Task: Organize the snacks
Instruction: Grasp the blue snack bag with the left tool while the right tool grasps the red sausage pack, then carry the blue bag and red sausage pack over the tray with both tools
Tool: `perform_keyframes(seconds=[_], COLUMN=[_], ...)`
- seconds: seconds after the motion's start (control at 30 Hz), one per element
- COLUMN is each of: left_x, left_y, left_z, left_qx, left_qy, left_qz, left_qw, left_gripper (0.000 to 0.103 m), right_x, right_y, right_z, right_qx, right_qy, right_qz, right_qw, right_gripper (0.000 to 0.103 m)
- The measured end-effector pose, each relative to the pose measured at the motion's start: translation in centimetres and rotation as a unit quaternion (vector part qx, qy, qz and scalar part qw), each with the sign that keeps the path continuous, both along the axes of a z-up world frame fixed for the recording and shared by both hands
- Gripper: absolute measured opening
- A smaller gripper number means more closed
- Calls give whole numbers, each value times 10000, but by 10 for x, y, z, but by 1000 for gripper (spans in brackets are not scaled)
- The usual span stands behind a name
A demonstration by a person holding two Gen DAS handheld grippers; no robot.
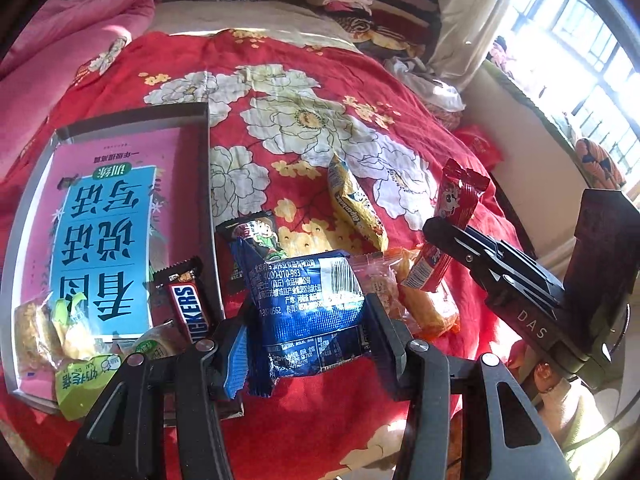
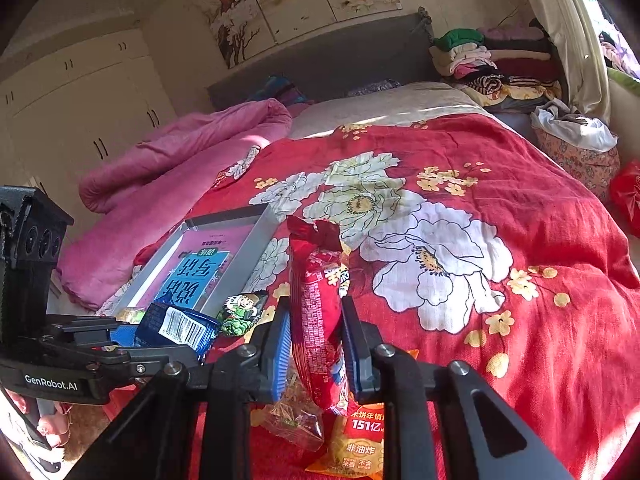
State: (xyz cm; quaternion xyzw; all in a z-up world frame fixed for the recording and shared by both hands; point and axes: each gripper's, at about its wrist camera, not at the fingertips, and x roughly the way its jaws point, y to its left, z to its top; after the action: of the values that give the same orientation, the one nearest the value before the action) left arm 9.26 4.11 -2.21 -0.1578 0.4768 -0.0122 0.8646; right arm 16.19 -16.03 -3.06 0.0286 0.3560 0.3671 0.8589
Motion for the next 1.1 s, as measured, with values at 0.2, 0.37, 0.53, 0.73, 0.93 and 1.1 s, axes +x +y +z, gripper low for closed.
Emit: perform_keyframes(seconds=[0.2, 0.37, 0.53, 0.73, 0.93, 1.1], left_x=[-9, -15, -23, -35, -48, -60], left_y=[12, 24, 39, 62, 89, 111], left_z=[8, 17, 25, 34, 39, 40], left_qx=[-56, -90, -106, -131, -129, -147], left_qy=[-91, -205, -305, -420, -521, -567], left_qz=[132, 254, 419, 664, 965, 1206], left_qw=[9999, 9994, 9986, 9968, 9939, 9910], left_gripper=[53, 53, 53, 53, 53, 53], right_x=[-7, -16, -23, -30, -41, -50], right_y=[4, 1, 2, 12, 29, 47], right_z=[2, 15, 24, 33, 40, 45], right_qx=[-107, 110, 234, 275, 317, 350], right_qy=[-88, -231, -260, -278, -317, -312], right_qz=[84, 104, 132, 212, 392, 601], right_qw=[9999, 9996, 9993, 9990, 9982, 9971], right_gripper=[22, 22, 22, 22, 22, 22])
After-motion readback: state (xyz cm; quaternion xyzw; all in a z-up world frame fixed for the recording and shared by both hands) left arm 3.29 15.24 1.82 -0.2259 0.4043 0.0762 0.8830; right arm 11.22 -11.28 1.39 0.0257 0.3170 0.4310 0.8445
